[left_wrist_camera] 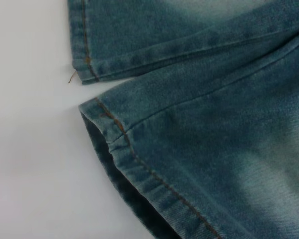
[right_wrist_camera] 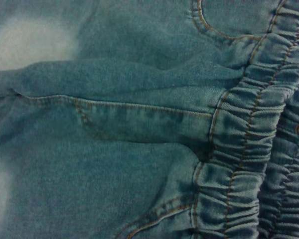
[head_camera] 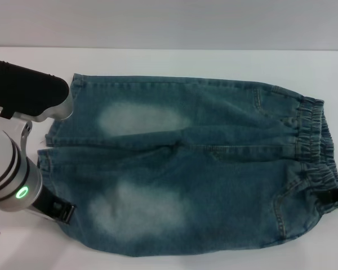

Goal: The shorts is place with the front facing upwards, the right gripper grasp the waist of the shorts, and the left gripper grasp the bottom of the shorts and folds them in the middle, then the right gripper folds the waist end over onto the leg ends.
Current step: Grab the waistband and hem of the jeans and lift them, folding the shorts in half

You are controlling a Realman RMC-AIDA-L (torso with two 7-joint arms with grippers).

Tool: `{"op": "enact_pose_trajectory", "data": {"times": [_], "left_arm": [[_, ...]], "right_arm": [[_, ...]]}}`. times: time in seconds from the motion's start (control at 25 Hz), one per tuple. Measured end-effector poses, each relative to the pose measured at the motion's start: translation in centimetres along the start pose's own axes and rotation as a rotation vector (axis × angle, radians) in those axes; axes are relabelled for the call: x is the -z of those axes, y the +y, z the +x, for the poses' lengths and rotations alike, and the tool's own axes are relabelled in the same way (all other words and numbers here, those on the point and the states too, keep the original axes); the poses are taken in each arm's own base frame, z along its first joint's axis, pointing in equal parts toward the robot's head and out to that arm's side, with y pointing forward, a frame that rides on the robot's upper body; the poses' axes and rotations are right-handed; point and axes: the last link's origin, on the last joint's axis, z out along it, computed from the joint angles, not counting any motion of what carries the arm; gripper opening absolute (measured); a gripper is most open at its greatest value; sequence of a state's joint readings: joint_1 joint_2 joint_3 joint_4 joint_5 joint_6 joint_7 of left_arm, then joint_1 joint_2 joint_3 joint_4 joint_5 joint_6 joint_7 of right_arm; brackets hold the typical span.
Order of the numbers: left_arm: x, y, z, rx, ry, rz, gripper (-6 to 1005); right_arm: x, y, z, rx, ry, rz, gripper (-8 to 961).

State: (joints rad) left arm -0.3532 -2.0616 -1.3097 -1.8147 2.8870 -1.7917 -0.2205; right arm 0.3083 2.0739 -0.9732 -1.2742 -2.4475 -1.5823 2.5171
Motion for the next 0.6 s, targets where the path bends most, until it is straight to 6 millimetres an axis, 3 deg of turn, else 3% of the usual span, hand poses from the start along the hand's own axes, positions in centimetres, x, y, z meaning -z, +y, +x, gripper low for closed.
{"op": "enact_pose_trajectory", "data": {"times": [0.44,0.6], "left_arm": [[0.09,-0.19,0.08,0.007,0.012,-0.001,133],[0.06,-0.25,0.17,0.011,0.025,-0.005,136]], "right_arm": [[0.43,0.77,-0.33,0.008,-0.034,-0.065,16],[0.54,0.97,-0.49,0.016,-0.047,-0.082,11]]}}
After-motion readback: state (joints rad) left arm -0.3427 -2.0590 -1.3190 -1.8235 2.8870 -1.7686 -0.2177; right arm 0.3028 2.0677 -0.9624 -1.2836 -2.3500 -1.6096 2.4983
